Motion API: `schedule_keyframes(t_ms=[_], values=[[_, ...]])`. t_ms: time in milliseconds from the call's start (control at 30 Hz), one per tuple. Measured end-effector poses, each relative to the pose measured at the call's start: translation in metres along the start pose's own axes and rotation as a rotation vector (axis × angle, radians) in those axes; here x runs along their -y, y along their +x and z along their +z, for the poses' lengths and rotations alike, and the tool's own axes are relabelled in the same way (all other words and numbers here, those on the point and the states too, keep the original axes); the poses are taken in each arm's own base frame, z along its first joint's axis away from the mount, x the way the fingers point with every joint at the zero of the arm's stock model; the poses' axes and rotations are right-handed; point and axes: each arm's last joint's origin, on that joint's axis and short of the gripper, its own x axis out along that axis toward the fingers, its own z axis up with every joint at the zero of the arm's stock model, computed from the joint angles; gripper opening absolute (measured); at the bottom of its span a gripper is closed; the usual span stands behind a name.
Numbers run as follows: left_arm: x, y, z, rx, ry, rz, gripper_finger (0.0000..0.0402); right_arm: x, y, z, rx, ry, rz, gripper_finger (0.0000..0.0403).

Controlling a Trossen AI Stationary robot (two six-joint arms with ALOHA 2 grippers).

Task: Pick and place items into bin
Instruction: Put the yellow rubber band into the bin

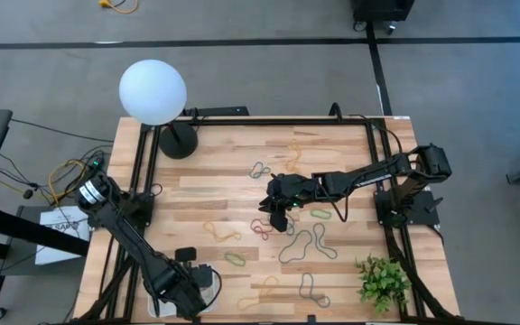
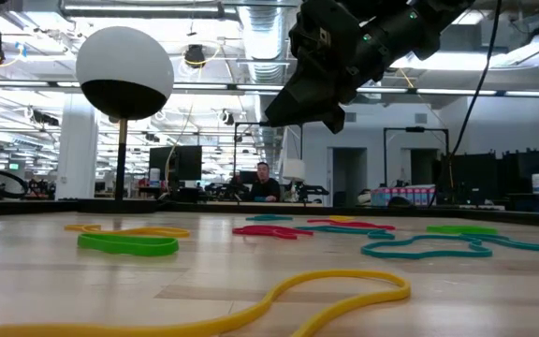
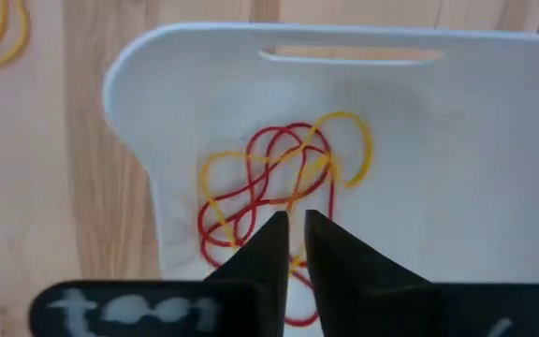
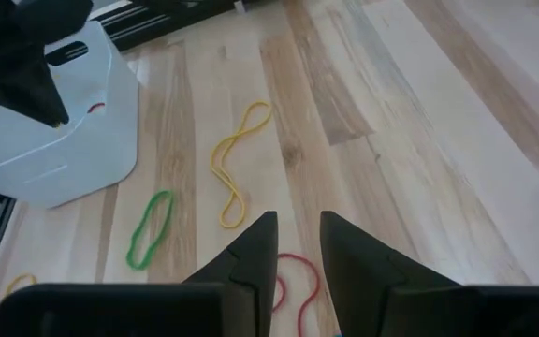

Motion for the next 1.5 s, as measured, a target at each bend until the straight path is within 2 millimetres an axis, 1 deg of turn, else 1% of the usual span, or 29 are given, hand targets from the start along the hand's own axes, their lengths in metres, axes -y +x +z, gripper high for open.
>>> schedule_keyframes(t_ms=[167,267,367,467,567,633,733,800,867,933,1000,1067,1133,1200,1233,1300,1367,1433,1500], values=[[-0.003,-0.006,0.008,-0.007,-0.019,0.001,0.007,0.0,0.0,0.0,0.0,-0.001,0.0,0.0077],[-0.006,-0.01,0.011,-0.042,0.058,0.005,0.0087,0.0,0.0,0.0,0.0,-0.001,0.001,0.0077],[-0.015,-0.018,0.013,-0.076,0.081,0.093,0.0093,-0.001,0.0,0.0,-0.002,-0.022,0.004,0.0077],[-0.028,-0.037,0.016,-0.086,0.089,0.262,0.0092,-0.002,0.0,0.0,0.002,-0.04,0.009,0.0077],[-0.036,-0.062,0.017,-0.063,0.163,0.433,0.0089,-0.003,0.0,0.002,0.022,-0.042,0.016,0.0077],[-0.037,-0.076,0.021,0.023,0.224,0.503,0.0089,-0.002,0.0,0.002,0.014,-0.054,0.013,0.0077],[-0.042,-0.1,0.023,0.16,0.341,0.532,0.0089,-0.001,-0.002,0.007,0.001,-0.052,0.002,0.0077],[-0.051,-0.119,0.022,0.241,0.361,0.564,0.0089,-0.001,-0.008,0.011,-0.029,-0.049,-0.009,0.0077],[-0.063,-0.132,0.02,0.316,0.341,0.593,0.0088,0.0,-0.017,0.016,-0.082,-0.06,-0.03,0.0077],[-0.079,-0.148,0.013,0.372,0.319,0.596,0.0088,0.003,-0.031,0.019,-0.145,-0.078,-0.056,0.0077],[-0.096,-0.165,0.006,0.441,0.276,0.6,0.0088,0.007,-0.047,0.026,-0.155,-0.072,-0.089,0.0077],[-0.112,-0.175,-0.001,0.501,0.201,0.599,0.0088,0.015,-0.065,0.03,-0.152,-0.062,-0.171,0.0077],[-0.127,-0.181,-0.007,0.58,0.092,0.586,0.0088,0.024,-0.079,0.034,-0.124,-0.069,-0.297,0.0077],[-0.142,-0.184,-0.013,0.659,-0.025,0.577,0.0088,0.037,-0.09,0.031,-0.11,-0.071,-0.442,0.0077],[-0.148,-0.182,-0.016,0.683,-0.071,0.572,0.0088,0.044,-0.094,0.03,-0.094,-0.061,-0.501,0.0077],[-0.155,-0.172,-0.019,0.707,-0.131,0.562,0.0088,0.06,-0.099,0.021,-0.092,-0.026,-0.575,0.0077],[-0.162,-0.16,-0.021,0.721,-0.15,0.572,0.0088,0.077,-0.096,0.013,-0.065,0.022,-0.592,0.0077],[-0.167,-0.144,-0.023,0.71,-0.129,0.595,0.0088,0.096,-0.093,0.003,-0.051,0.068,-0.613,0.0077],[-0.17,-0.127,-0.022,0.687,-0.098,0.626,0.0088,0.116,-0.086,-0.004,-0.029,0.142,-0.647,0.0077]])
